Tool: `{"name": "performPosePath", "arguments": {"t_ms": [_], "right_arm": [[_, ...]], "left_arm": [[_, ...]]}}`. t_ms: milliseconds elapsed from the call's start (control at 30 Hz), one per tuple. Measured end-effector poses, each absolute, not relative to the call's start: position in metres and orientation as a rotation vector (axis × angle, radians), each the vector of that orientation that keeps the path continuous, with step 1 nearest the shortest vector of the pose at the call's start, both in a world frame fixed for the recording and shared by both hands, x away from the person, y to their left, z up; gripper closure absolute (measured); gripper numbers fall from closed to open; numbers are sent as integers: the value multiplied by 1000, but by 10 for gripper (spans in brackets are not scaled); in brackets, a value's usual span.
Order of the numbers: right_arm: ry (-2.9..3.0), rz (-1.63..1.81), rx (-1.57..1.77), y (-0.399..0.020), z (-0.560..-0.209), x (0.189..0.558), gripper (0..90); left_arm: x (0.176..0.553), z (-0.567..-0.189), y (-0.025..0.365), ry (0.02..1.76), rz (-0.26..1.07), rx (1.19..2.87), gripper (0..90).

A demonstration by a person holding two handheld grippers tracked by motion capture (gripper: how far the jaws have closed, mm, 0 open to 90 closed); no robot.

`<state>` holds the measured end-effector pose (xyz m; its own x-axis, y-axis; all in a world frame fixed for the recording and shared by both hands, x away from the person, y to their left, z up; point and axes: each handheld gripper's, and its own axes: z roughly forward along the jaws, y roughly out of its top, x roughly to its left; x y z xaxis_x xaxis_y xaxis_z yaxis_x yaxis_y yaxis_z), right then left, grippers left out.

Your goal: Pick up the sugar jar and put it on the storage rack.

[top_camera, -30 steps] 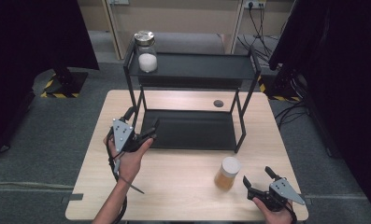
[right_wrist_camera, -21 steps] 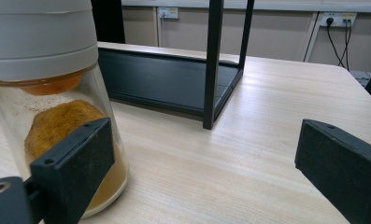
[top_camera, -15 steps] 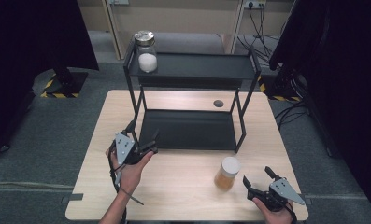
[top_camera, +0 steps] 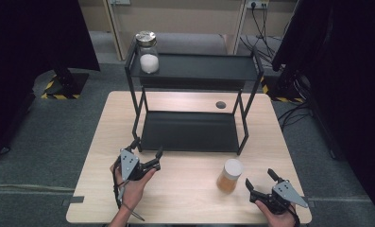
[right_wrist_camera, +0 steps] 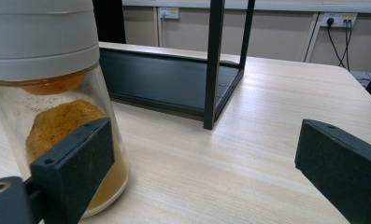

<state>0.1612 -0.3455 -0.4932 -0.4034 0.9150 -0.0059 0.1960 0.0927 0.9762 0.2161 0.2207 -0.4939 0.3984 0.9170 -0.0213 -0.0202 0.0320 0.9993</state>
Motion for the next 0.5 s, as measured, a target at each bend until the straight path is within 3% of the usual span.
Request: {"name": "performPosePath", "arguments": {"t_ms": [500], "right_arm": [[1702,1364,1095,-346,-494,161,48]], "left_arm": [[208,-524,223,959,827,1409,110]]}}
